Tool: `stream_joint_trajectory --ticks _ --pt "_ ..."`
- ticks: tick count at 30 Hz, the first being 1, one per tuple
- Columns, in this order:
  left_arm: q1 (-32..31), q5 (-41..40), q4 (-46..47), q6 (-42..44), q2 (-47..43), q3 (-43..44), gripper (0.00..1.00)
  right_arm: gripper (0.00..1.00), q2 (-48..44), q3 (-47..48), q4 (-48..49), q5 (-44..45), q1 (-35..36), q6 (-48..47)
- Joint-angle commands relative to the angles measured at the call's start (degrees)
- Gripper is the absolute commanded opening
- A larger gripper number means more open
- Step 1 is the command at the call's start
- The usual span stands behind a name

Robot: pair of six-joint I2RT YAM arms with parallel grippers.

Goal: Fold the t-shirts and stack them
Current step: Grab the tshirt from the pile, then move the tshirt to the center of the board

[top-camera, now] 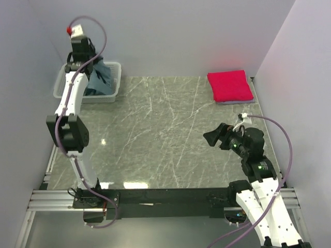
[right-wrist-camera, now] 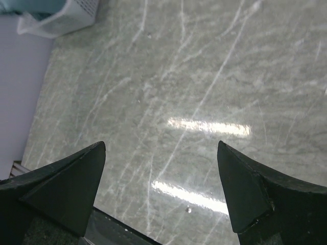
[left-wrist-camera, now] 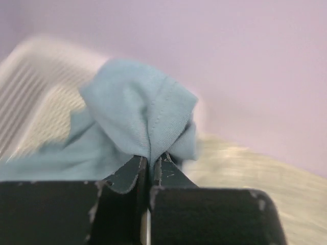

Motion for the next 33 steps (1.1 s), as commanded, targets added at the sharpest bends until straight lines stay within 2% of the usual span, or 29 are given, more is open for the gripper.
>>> stream_joint_trajectory --ticks 1,7,11,14,16,18,21,26,27,29,30,31,33 --pt "-6.8 9.3 0.5 1.6 -11.8 6.6 0.00 0.96 -0.3 4.8 1.4 0.7 0.4 -1.8" --pt "-18.4 16.0 -4.9 2.6 -19.4 12.8 0.00 0.96 1.9 8.8 3.5 -0.7 0.3 -3.2" --pt "-22.2 25.6 -5.9 1.1 -24.0 14.6 0.00 0.96 3.3 11.0 3.3 0.0 0.3 -4.7" --pt "-25.1 30.6 -4.3 -1.0 -27.2 13.9 0.00 0.96 3.5 12.2 2.8 1.8 0.4 -5.8" --pt "-27.0 36.8 -2.4 -2.2 -28.7 13.1 0.00 0.96 3.6 12.3 2.8 3.6 0.4 -6.0" --pt "-27.8 41.7 0.1 -3.5 -30.8 8.3 0.00 0.96 3.8 12.5 2.6 5.0 0.3 -6.0" --pt "-30.3 42.2 4.4 -4.3 -33.9 -1.1 0.00 0.97 4.5 12.6 2.6 7.0 0.1 -6.5" --pt "-42.0 42.0 14.5 -5.6 -35.7 -18.0 0.02 0.97 7.1 13.3 1.3 13.2 0.2 -7.4" --pt "-44.3 41.2 15.5 -5.6 -35.4 -20.1 0.20 0.97 7.6 13.4 1.1 15.3 0.2 -7.6" --pt "-51.1 37.6 16.2 -4.2 -34.8 -25.2 0.41 0.97 9.2 13.6 0.3 17.2 0.3 -7.9" --pt "-53.2 36.4 15.4 -3.6 -34.2 -26.5 0.61 0.97 9.7 13.8 0.1 18.5 0.2 -8.1" --pt "-56.6 35.1 14.4 -2.2 -34.0 -27.5 0.70 0.97 10.6 13.9 -0.2 19.1 0.2 -8.2" --pt "-57.9 30.1 13.1 -2.4 -35.0 -31.6 0.84 0.98 11.4 14.3 -0.9 19.5 0.3 -8.7"
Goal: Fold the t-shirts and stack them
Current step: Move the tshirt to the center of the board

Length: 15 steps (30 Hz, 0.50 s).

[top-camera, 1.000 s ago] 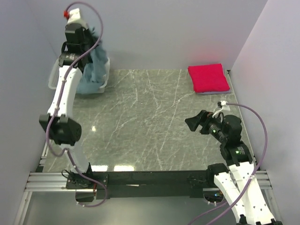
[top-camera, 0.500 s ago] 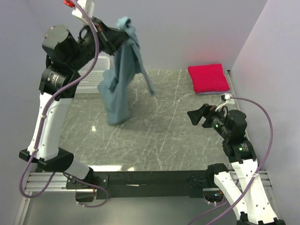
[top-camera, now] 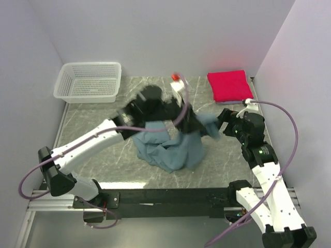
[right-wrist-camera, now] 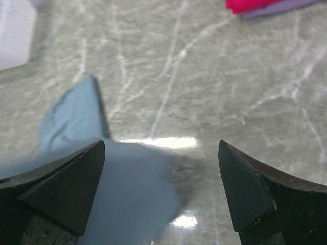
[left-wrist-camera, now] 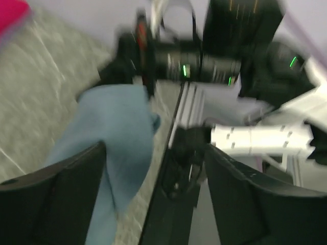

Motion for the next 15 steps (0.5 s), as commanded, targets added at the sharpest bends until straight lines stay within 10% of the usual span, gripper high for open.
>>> stream_joint_trajectory --ticks 1,6,15 --pt "-2.9 -7.6 3.1 -0.9 -3.5 -5.2 0.86 0.98 1.7 3.2 -1.0 5.2 0.3 -1.9" --pt "-1.6 -32.5 -0.6 -4.7 -11.8 -21.1 0.91 0.97 3.7 3.4 -1.9 2.1 0.3 -2.1" --pt "24.2 -32.9 -6.9 -20.0 -10.1 -34.8 0.81 0.89 10.1 0.2 -3.4 -4.4 3.7 -0.1"
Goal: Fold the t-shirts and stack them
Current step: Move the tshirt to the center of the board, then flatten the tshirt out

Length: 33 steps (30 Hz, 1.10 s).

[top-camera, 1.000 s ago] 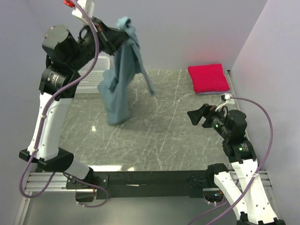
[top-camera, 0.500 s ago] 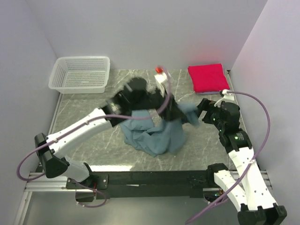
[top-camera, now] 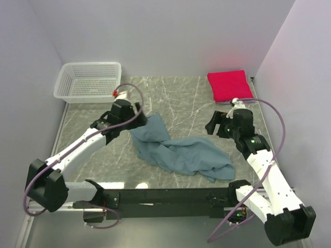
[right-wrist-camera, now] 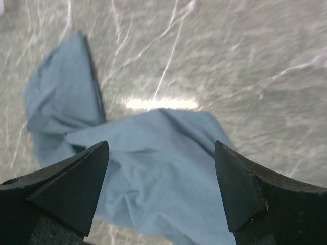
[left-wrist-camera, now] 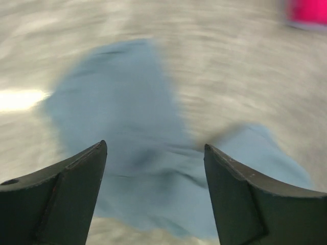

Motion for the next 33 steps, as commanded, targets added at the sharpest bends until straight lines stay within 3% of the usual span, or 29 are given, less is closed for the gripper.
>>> stream_joint_trajectory --ticks 1,6,13,33 --pt "8.0 -1.4 0.0 -4.6 2.1 -3.5 0.79 0.89 2.7 -0.1 -0.6 -2.0 3.3 0.6" --pt "11.6 -2.1 -1.8 -1.0 14.8 3.5 0.60 0.89 7.5 0.7 -1.0 -0.9 7.8 0.9" --pt "13.8 -4.9 -5.3 0.5 27.2 10.8 0.58 0.89 9.0 0.5 -0.1 -1.3 10.6 2.3" --pt "13.9 4.9 -6.9 -0.8 29.4 8.8 0.51 0.89 7.9 -0.8 1.0 1.4 10.5 2.4"
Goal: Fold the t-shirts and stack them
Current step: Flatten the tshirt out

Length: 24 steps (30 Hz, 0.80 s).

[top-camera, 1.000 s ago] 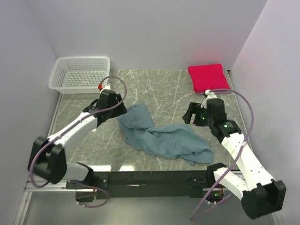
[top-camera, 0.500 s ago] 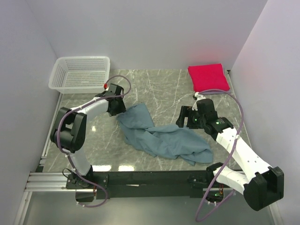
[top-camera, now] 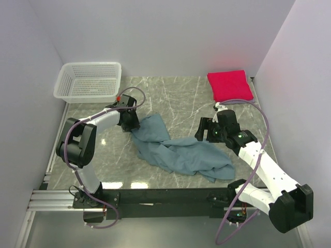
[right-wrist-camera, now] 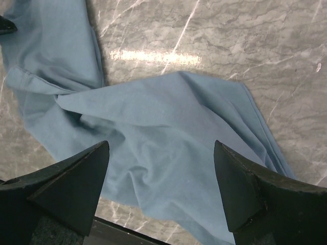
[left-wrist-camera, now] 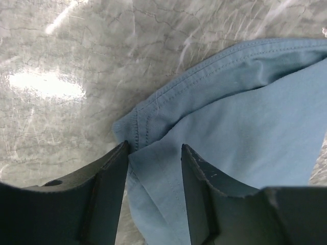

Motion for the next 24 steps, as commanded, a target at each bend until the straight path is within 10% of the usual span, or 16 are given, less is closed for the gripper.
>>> stream_joint_trajectory --ticks 1,24 --pt "-0.1 1.4 0.8 -0.7 -1.4 0.2 0.50 0.89 -1.3 0.1 1.9 1.3 0.4 0.5" --pt "-1.5 3.2 2.9 -2.4 -5.1 -0.7 0.41 0.89 -0.2 0.8 2.4 1.8 0.3 0.3"
